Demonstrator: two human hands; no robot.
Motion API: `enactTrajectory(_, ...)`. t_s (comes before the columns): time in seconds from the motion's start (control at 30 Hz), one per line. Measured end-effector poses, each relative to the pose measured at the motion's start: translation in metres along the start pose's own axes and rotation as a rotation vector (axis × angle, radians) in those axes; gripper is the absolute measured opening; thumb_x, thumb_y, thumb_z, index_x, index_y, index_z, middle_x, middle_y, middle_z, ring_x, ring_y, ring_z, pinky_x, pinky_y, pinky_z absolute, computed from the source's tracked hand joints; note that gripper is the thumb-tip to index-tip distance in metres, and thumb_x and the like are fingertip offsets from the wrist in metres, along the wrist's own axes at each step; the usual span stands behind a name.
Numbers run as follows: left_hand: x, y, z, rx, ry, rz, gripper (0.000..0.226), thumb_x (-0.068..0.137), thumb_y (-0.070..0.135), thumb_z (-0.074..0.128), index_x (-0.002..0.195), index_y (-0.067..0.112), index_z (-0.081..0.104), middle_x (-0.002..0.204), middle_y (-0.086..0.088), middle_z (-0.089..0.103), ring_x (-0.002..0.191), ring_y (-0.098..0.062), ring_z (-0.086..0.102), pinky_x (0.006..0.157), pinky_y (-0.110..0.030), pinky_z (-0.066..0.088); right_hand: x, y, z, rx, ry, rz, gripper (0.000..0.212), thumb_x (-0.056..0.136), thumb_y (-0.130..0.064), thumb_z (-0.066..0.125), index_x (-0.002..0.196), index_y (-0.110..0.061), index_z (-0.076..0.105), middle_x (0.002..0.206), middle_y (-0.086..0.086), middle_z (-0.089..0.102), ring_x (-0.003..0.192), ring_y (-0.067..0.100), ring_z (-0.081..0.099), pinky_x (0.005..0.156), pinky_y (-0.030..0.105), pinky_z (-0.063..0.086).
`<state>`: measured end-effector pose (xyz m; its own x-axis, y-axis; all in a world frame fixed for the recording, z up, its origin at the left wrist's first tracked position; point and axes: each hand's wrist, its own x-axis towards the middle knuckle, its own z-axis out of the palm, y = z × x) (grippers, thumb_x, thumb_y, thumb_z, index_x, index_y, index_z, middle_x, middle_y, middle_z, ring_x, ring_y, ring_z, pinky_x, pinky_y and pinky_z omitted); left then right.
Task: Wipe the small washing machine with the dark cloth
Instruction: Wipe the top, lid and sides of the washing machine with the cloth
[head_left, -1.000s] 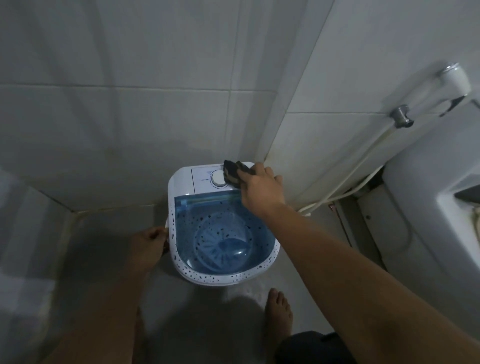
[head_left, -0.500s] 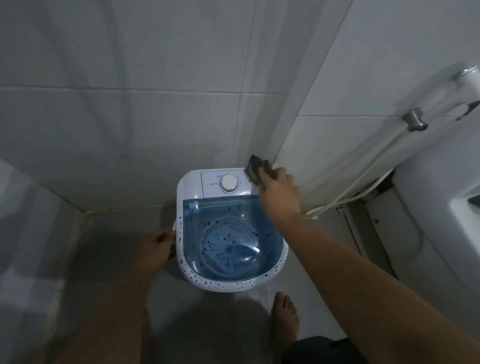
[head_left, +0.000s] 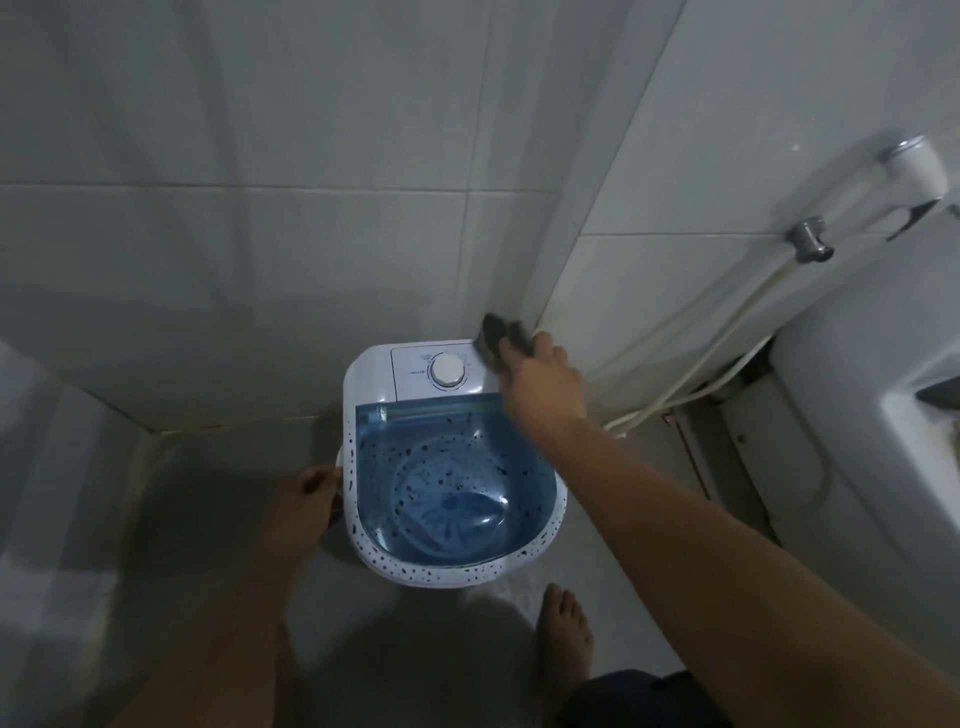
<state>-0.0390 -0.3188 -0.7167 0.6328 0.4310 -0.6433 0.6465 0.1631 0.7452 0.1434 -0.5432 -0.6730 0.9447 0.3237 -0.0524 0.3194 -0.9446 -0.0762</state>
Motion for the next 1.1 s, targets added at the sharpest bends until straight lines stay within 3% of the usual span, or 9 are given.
enactTrajectory(0.13,0.003,-0.003,0.001,-0.009,-0.008,0.009,0.024,0.101,0.019,0.052,0.114,0.006,0.066,0.105,-0.012,0.071,0.099,-0.024,0.067,0.092,-0.039,0.052,-0.053,0.002,0.017,0.002,0.079,-0.386,0.047,0.097,-0.038,0.053,0.143,-0.026,0.050,0.115,0.014,0.052,0.098,0.033,0.052,0.075,0.045,0.051)
enactTrajectory(0.27,0.003,0.000,0.002,-0.037,-0.003,-0.013,0.020,0.101,0.014,0.049,0.108,0.004,0.065,0.102,-0.013,0.069,0.085,-0.018,0.065,0.082,-0.034,0.053,-0.001,0.007,0.003,-0.069,0.091,-0.201,0.047,0.099,-0.033,0.050,0.145,-0.032,0.045,0.123,0.014,0.050,0.107,0.035,0.050,0.089,0.049,0.046)
enactTrajectory(0.4,0.004,-0.002,-0.002,-0.006,-0.004,-0.013,0.022,0.100,0.014,0.052,0.111,0.004,0.068,0.109,-0.017,0.073,0.100,-0.029,0.069,0.088,-0.040,0.055,0.040,0.004,-0.007,0.081,-0.064,0.170,0.043,0.101,-0.026,0.046,0.143,-0.030,0.048,0.125,0.012,0.046,0.112,0.033,0.049,0.091,0.047,0.044)
enactTrajectory(0.53,0.003,0.000,0.000,-0.026,-0.013,-0.023,0.026,0.101,0.011,0.050,0.117,-0.003,0.064,0.112,-0.021,0.070,0.106,-0.036,0.066,0.089,-0.039,0.054,0.017,0.001,-0.004,0.026,-0.013,0.029,0.047,0.097,-0.025,0.051,0.144,-0.029,0.046,0.124,0.013,0.046,0.107,0.035,0.051,0.089,0.048,0.046)
enactTrajectory(0.67,0.000,-0.001,-0.001,-0.039,-0.020,-0.005,0.016,0.099,0.016,0.054,0.102,0.009,0.069,0.105,-0.015,0.072,0.096,-0.026,0.068,0.095,-0.042,0.052,-0.036,0.013,0.014,-0.062,0.060,-0.291,0.053,0.089,-0.025,0.061,0.141,-0.028,0.052,0.118,0.014,0.051,0.099,0.036,0.053,0.080,0.048,0.048)
enactTrajectory(0.73,0.002,-0.002,-0.003,-0.028,-0.027,0.002,0.016,0.099,0.018,0.055,0.101,0.014,0.070,0.105,-0.013,0.073,0.096,-0.024,0.069,0.094,-0.041,0.053,-0.027,0.021,0.010,-0.058,0.058,-0.217,0.052,0.091,-0.024,0.058,0.142,-0.031,0.050,0.118,0.013,0.050,0.100,0.035,0.054,0.083,0.048,0.049)
enactTrajectory(0.87,0.004,0.000,-0.002,-0.032,-0.029,-0.022,0.022,0.101,0.015,0.050,0.113,0.005,0.066,0.111,-0.017,0.070,0.091,-0.022,0.066,0.095,-0.042,0.051,0.000,0.002,-0.003,0.036,-0.021,0.142,0.051,0.095,-0.018,0.052,0.145,-0.031,0.046,0.125,0.012,0.045,0.111,0.034,0.049,0.093,0.048,0.044)
enactTrajectory(1.03,-0.001,0.002,0.003,-0.038,-0.008,-0.020,0.026,0.102,0.012,0.048,0.118,-0.003,0.062,0.110,-0.018,0.067,0.089,-0.022,0.065,0.094,-0.040,0.049,-0.010,-0.012,-0.004,-0.104,-0.024,-0.140,0.053,0.093,-0.021,0.052,0.144,-0.025,0.043,0.130,0.016,0.045,0.113,0.037,0.049,0.092,0.051,0.043)
enactTrajectory(1.1,0.000,0.002,0.002,-0.027,-0.001,-0.015,0.025,0.101,0.014,0.049,0.117,0.000,0.064,0.106,-0.015,0.069,0.088,-0.019,0.066,0.091,-0.038,0.050,0.005,0.007,-0.012,-0.141,-0.042,-0.065,0.050,0.092,-0.019,0.054,0.141,-0.024,0.046,0.127,0.014,0.046,0.111,0.035,0.051,0.092,0.049,0.044)
